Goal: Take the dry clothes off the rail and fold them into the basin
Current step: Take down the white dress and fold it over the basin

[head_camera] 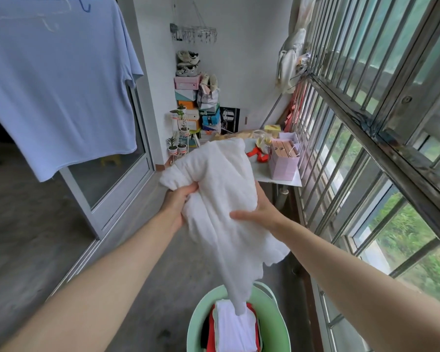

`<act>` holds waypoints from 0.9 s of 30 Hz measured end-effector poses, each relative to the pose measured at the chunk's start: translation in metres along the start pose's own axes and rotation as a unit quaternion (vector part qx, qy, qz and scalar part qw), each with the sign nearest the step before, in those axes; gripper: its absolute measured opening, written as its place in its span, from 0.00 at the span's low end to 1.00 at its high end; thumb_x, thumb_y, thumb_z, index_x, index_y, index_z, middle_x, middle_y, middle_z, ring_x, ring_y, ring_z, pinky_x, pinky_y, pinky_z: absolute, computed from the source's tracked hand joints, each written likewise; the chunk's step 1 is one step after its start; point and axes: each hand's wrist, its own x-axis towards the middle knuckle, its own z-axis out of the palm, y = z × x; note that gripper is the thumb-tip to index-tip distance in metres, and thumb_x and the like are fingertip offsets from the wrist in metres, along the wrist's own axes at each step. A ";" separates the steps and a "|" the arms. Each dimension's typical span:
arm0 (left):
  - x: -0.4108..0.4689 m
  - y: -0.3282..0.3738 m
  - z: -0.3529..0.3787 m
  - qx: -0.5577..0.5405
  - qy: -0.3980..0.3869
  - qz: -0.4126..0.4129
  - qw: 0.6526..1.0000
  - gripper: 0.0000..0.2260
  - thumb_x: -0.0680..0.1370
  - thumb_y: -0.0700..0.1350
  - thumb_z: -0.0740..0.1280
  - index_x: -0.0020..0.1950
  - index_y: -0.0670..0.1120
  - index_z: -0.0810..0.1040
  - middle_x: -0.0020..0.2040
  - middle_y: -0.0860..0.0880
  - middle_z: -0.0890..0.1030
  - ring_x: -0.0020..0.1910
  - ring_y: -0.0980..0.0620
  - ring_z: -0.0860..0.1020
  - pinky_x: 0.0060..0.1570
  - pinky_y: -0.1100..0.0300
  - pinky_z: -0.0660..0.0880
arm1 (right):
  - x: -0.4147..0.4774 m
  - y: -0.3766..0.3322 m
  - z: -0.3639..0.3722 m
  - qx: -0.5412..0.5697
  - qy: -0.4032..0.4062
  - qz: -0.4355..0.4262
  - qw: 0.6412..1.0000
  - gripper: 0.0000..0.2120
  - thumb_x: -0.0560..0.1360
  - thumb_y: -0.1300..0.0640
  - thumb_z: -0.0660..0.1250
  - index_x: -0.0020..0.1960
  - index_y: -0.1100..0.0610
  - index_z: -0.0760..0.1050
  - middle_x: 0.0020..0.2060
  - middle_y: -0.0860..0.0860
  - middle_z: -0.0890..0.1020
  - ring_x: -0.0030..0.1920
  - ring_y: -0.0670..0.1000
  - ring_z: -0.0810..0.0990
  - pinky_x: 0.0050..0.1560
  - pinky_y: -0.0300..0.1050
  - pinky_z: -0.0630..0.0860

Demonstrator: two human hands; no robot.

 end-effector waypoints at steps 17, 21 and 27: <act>-0.004 -0.005 -0.004 0.071 0.009 -0.092 0.993 0.20 0.74 0.59 0.67 0.59 0.46 0.76 0.53 0.45 0.80 0.52 0.46 0.79 0.46 0.55 0.76 | -0.018 -0.003 0.003 0.177 -0.063 0.174 0.967 0.15 0.71 0.56 0.73 0.56 0.54 0.77 0.51 0.53 0.84 0.51 0.55 0.83 0.46 0.49 0.80; -0.008 -0.011 -0.006 0.041 -0.023 -0.162 0.986 0.25 0.69 0.61 0.70 0.59 0.47 0.78 0.55 0.43 0.82 0.53 0.45 0.79 0.43 0.55 0.74 | -0.021 -0.001 0.010 0.200 -0.034 0.185 0.962 0.12 0.72 0.56 0.71 0.56 0.54 0.77 0.51 0.54 0.84 0.51 0.56 0.83 0.49 0.52 0.79; -0.006 -0.033 -0.006 0.030 -0.011 -0.121 0.992 0.43 0.51 0.56 0.82 0.64 0.46 0.75 0.56 0.45 0.82 0.52 0.47 0.82 0.46 0.55 0.78 | -0.015 0.005 0.024 0.238 0.080 0.190 0.949 0.13 0.73 0.57 0.71 0.57 0.56 0.76 0.48 0.54 0.84 0.49 0.56 0.82 0.47 0.51 0.78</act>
